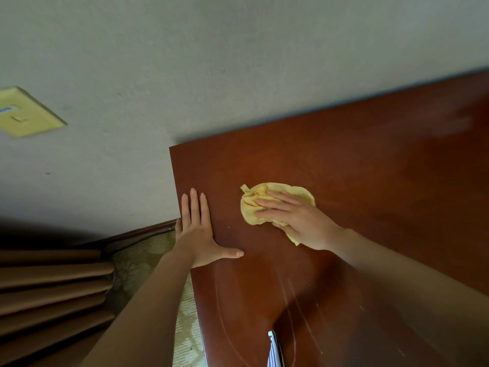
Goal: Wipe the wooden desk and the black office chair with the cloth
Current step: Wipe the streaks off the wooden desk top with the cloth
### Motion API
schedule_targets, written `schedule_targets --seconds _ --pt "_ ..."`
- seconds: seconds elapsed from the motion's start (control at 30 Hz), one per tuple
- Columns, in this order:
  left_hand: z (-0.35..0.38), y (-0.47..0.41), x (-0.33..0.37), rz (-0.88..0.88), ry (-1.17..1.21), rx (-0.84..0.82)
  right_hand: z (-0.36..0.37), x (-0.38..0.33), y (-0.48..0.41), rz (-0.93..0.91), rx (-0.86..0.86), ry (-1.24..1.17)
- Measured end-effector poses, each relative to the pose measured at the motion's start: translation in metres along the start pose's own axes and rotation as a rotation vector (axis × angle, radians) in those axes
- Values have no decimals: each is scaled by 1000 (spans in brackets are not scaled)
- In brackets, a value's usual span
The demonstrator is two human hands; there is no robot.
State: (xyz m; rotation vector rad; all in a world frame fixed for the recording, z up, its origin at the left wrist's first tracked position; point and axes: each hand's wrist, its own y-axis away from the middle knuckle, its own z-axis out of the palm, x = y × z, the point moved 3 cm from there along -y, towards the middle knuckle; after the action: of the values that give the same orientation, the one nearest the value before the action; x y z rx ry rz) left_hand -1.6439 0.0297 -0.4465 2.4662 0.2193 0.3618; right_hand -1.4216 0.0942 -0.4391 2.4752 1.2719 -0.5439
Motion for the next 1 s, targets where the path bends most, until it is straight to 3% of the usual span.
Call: schedule_targets --seconds 0.4,0.6,0.77,1.0 --pt "5 0 -2 22 39 57 -49 66 -60 364 242 -42" --pt "7 -3 -3 17 37 67 -49 60 -129 535 227 1" --pt "7 -5 -2 18 51 71 -31 32 -164 429 83 75" --pt "5 -3 -6 2 42 71 7 -19 -142 194 65 42"
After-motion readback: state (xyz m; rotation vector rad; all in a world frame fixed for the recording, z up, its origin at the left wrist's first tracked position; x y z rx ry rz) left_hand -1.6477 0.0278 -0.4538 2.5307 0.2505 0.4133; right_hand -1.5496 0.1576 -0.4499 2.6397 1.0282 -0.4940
